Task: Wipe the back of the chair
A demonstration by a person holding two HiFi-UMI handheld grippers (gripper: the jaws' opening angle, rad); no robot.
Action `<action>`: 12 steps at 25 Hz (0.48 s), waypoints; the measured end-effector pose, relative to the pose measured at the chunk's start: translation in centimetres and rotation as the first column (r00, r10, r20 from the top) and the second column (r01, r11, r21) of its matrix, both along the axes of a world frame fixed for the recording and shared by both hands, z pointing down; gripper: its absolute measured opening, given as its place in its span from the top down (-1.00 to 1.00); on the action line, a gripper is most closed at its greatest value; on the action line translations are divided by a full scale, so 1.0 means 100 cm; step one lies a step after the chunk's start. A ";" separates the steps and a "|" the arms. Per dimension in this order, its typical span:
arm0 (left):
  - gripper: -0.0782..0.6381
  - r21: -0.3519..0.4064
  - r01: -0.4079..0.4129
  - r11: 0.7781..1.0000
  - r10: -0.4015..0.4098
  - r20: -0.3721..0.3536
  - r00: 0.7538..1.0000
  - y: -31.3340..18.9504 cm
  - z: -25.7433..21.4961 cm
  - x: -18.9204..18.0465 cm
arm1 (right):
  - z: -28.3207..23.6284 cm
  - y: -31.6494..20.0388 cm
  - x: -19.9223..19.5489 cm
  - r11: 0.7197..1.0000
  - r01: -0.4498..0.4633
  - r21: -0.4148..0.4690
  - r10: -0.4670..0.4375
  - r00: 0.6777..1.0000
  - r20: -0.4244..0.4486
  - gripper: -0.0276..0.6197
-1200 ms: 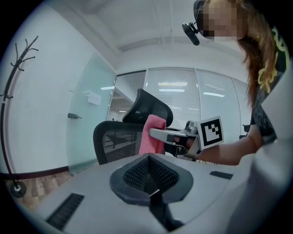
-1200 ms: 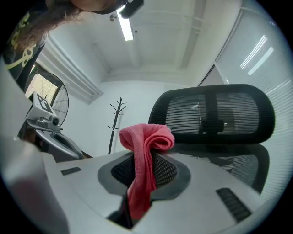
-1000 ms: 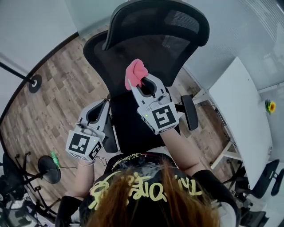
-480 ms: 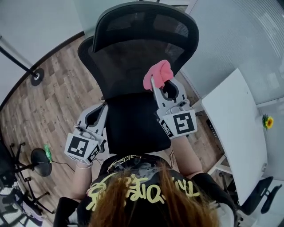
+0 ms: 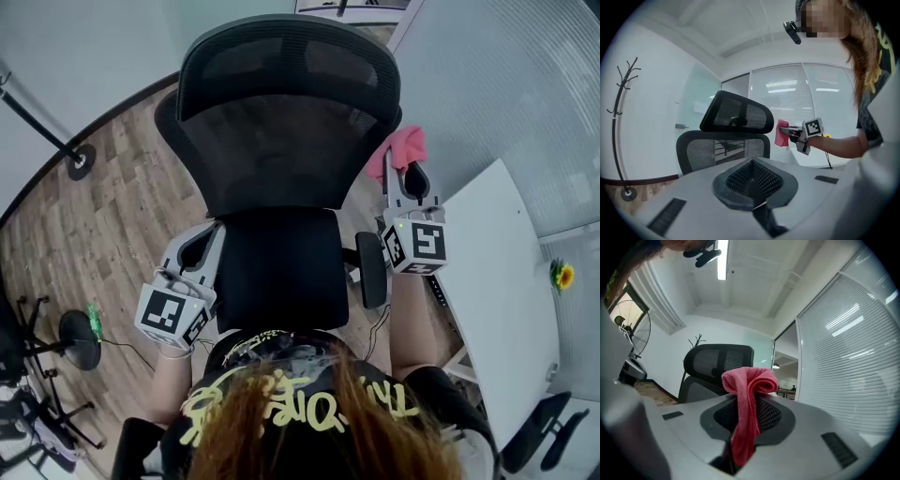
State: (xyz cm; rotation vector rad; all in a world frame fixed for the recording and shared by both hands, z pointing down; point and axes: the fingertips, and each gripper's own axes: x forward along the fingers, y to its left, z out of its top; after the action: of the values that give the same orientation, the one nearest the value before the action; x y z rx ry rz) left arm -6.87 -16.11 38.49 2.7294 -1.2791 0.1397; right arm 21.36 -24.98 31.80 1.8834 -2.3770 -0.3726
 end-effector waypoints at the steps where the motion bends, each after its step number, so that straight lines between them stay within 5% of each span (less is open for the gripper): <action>1: 0.81 -0.001 -0.002 1.000 0.002 0.000 1.000 -0.001 0.001 0.003 | 0.001 -0.004 0.006 1.000 -0.006 -0.007 0.006 1.000 -0.011 0.69; 8: 0.81 0.006 -0.016 1.000 0.015 0.017 1.000 -0.004 -0.001 0.022 | -0.001 -0.025 0.016 0.999 0.025 -0.023 -0.027 0.994 -0.108 0.69; 12: 0.81 0.002 -0.004 1.000 0.004 0.018 1.000 -0.004 0.000 0.019 | -0.015 -0.027 0.007 0.997 0.071 0.000 -0.071 0.994 -0.078 0.69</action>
State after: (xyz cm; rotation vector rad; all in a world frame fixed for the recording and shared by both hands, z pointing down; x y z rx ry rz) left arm -4.98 -16.56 38.50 2.7390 -1.2791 0.1629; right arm 22.06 -27.63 30.26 1.7554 -2.3984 -0.4472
